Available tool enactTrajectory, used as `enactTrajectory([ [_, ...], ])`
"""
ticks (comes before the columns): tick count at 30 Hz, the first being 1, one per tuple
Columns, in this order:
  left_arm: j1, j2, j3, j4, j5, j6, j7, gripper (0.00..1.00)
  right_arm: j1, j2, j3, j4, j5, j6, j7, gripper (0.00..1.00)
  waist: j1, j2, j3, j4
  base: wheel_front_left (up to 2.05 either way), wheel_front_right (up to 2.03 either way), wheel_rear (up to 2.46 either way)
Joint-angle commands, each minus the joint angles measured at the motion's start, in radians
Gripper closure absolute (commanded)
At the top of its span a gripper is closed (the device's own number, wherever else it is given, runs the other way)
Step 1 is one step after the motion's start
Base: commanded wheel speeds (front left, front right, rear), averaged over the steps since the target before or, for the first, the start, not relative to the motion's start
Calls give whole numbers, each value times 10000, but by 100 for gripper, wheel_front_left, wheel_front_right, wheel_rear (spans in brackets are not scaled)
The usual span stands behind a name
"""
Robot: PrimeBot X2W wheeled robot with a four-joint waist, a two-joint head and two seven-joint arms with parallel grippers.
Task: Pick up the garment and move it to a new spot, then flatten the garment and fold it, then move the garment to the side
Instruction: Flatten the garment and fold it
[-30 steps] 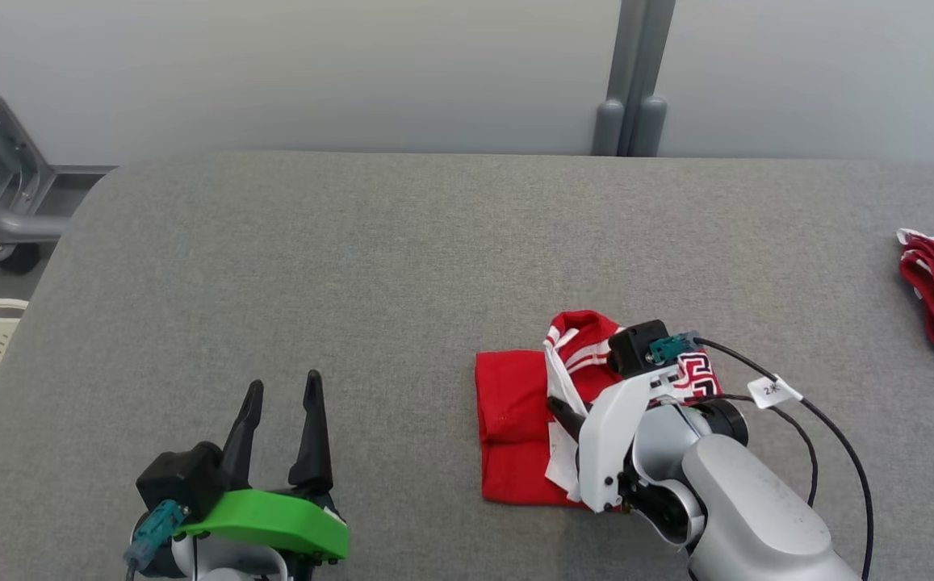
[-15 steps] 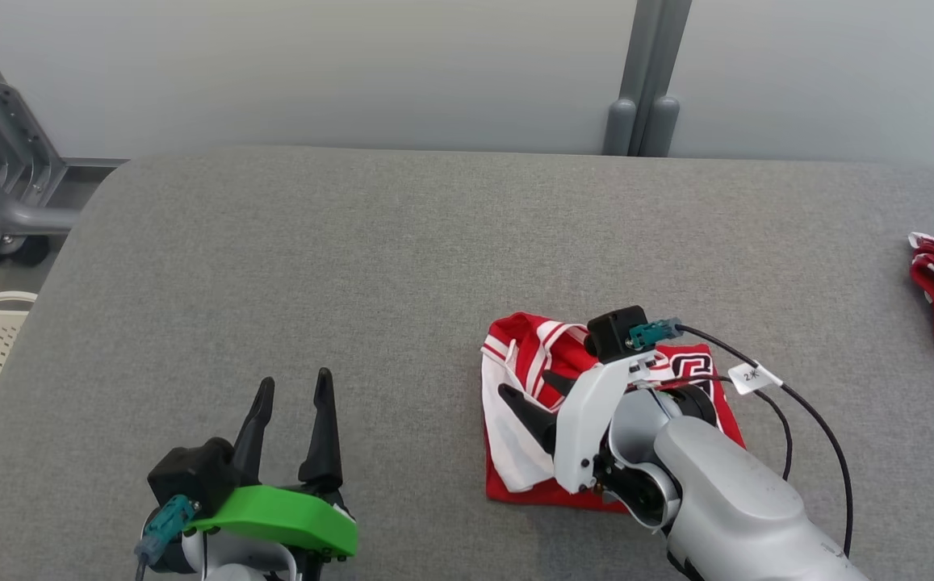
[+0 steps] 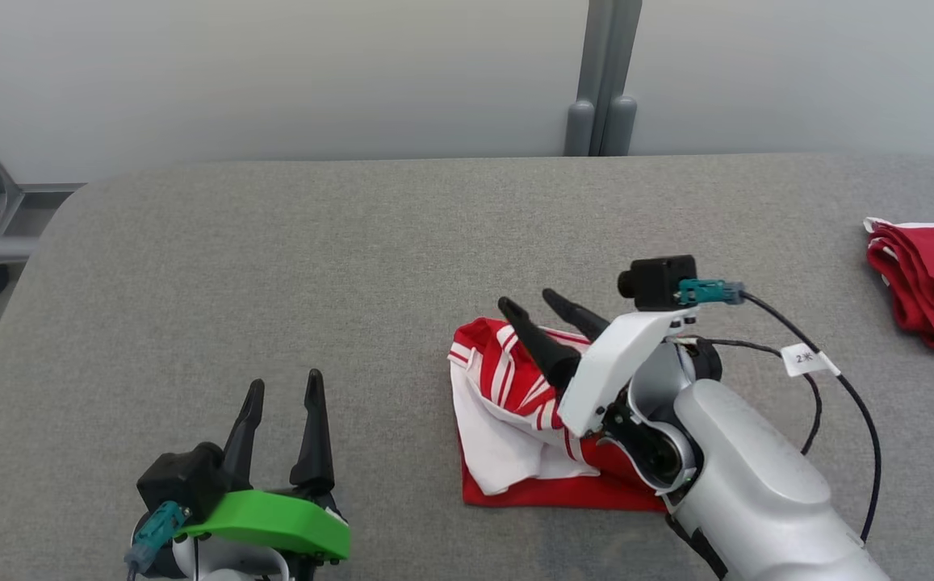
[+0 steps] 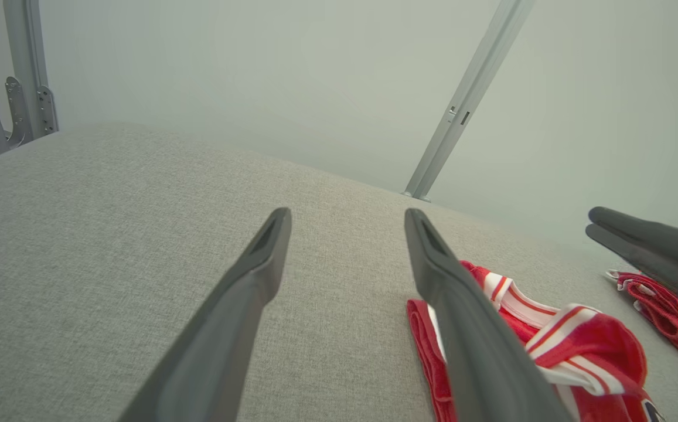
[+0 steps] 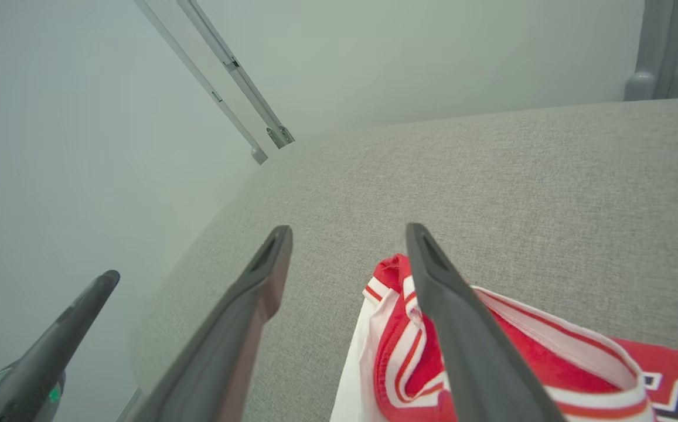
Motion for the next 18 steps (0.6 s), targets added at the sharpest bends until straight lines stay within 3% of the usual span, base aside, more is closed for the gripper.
enactTrajectory([
  [1,94,73,-10,-46,94,52,-43,0,214,-42,-263,-200,-122,2,-94,0,0,0,-24,-85,0,0,0],
  [12,167,101,-173,-286,125,120,70,0,1826,-209,-3565,-2152,-1608,4,-437,0,0,0,-8,-314,0,0,0],
  [13,162,101,-193,-302,127,125,81,0,1975,-209,-3796,-2250,-1737,4,-444,16,0,0,1,-321,0,0,0],
  [14,151,105,-208,-316,129,129,91,0,2112,-217,-4029,-2337,-1858,2,-453,45,0,0,14,-324,0,0,0],
  [15,138,110,-215,-329,130,133,101,0,2243,-214,-4235,-2435,-1931,4,-466,61,0,0,27,-324,0,0,0],
  [18,90,133,-245,-378,128,133,116,0,2617,-197,-4730,-2590,-2160,4,-540,90,0,0,69,-313,0,0,0],
])
